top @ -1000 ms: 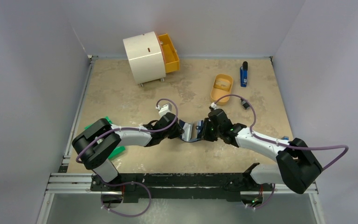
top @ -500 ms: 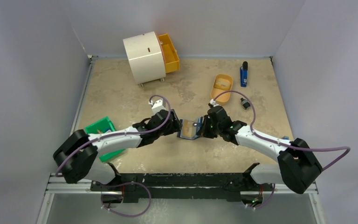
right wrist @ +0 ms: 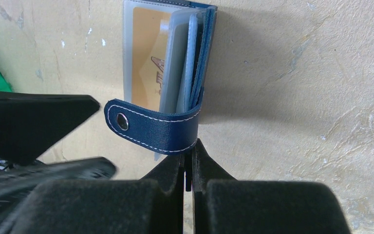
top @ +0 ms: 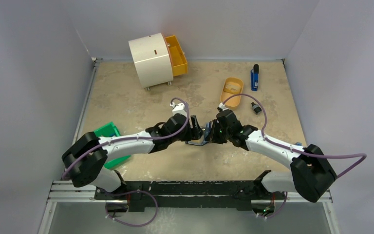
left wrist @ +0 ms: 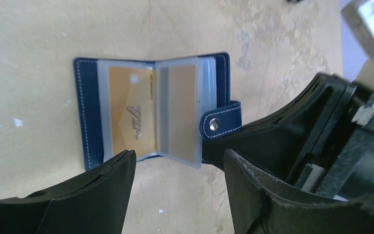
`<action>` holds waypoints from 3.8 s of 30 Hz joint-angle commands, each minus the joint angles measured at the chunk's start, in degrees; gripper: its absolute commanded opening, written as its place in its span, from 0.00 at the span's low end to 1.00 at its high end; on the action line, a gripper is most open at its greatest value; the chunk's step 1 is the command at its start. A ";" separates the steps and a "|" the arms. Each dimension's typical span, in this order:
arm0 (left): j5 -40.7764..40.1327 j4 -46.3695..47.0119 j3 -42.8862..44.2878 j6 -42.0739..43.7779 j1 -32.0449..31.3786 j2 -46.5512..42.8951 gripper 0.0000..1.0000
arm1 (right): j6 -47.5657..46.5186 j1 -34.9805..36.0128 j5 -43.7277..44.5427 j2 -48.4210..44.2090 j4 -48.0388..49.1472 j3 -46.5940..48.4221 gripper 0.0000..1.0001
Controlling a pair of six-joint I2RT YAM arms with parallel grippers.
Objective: Put the credit cards into the card holder
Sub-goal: Open the card holder at the center of the board.
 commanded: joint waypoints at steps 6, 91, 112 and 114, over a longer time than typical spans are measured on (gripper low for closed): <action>3.16 3.04 4.33 3.64 -1.69 4.79 0.65 | -0.66 -0.05 0.62 -0.37 0.70 3.12 0.00; -7.81 -5.45 3.91 1.62 -1.72 10.91 0.00 | 6.34 -3.35 -2.92 6.74 6.44 0.47 0.15; -3.84 -2.36 4.23 6.82 -1.72 1.29 0.49 | 5.94 -3.37 -3.47 6.29 6.35 1.63 0.02; -2.13 -0.48 4.48 6.09 -1.72 4.05 0.50 | 5.75 -3.37 -3.66 6.26 6.35 1.78 0.02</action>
